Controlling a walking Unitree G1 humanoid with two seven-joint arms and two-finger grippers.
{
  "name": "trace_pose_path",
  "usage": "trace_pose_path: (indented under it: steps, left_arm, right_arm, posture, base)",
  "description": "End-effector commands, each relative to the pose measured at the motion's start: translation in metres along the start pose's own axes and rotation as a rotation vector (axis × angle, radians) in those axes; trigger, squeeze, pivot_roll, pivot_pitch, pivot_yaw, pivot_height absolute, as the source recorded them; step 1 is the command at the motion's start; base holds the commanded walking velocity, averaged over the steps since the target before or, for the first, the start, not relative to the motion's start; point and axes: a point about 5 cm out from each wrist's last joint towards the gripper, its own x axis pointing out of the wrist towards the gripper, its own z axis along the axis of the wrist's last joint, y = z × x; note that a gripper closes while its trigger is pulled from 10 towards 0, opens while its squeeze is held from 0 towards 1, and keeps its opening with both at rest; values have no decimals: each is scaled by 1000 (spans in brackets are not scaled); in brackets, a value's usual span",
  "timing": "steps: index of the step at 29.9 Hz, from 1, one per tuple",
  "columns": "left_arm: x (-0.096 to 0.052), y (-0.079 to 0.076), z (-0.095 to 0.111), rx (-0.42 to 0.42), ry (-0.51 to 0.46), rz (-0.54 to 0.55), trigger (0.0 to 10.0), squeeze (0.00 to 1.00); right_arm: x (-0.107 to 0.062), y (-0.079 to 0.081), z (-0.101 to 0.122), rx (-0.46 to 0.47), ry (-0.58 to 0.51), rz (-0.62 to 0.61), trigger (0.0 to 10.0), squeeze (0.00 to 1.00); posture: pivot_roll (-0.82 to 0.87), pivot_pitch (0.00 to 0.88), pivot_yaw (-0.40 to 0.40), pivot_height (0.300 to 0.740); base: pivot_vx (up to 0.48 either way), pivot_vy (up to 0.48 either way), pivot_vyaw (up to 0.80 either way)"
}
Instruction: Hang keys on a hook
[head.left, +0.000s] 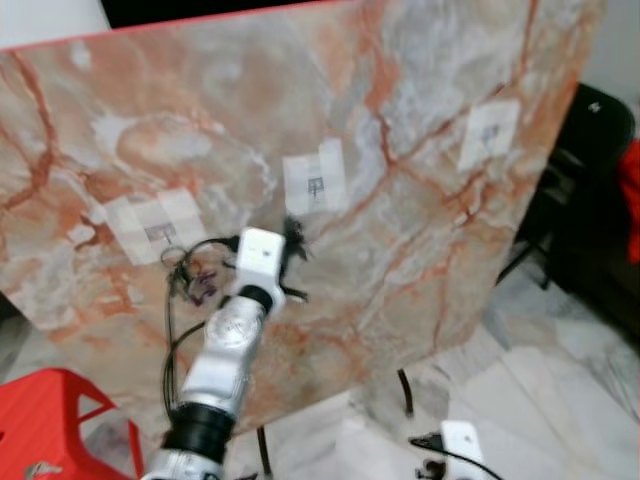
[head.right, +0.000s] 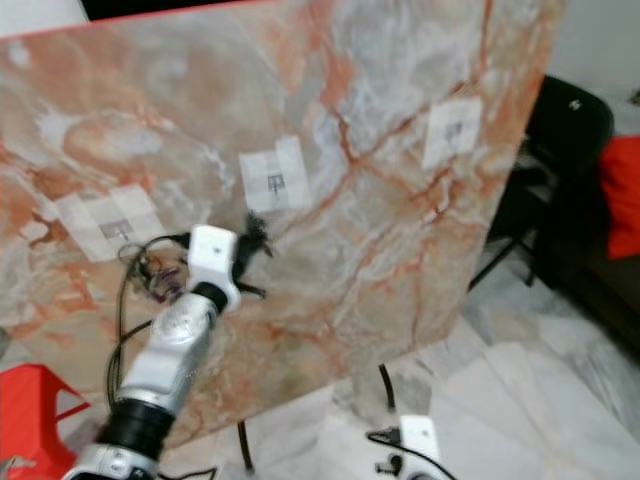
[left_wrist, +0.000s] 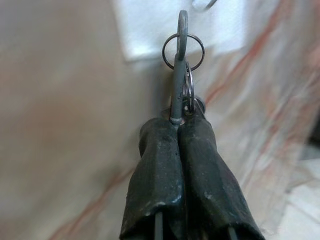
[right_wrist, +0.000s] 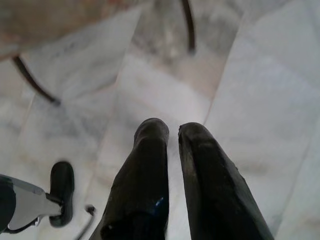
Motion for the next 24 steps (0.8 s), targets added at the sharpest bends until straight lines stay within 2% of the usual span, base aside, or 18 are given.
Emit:
trace_pose_path:
  steps: [1, 10, 16, 18, 24]
  left_arm:
    - [-2, 9, 6, 13, -25, 19, 10000, 0]
    - [-6, 9, 12, 3, -66, -10, 10000, 0]
    - [-9, 4, 19, 1, -109, -74, 10000, 0]
    - [-9, -2, 24, -4, -129, -123, 10000, 0]
    - [-6, -5, 25, -4, -128, -127, 10000, 0]
  right_arm:
    - [1, 9, -2, 1, 8, 25, 10000, 0]
    - [1, 10, -2, -1, 8, 28, 10000, 0]
    - [1, 10, -2, -3, 7, 30, 10000, 0]
    - [1, 10, -2, -5, 8, 31, 10000, 0]
    - [1, 11, -2, -4, 7, 32, 10000, 0]
  posture:
    - [1, 0, -2, 740]
    - [3, 0, 0, 740]
    - [5, 0, 0, 740]
    - [6, 0, 0, 740]
    - [2, 0, 1, 740]
  base:
    - [0, 0, 0]
    - [0, 0, 0]
    - [0, 0, 0]
    - [0, 0, 0]
    - [0, 0, 0]
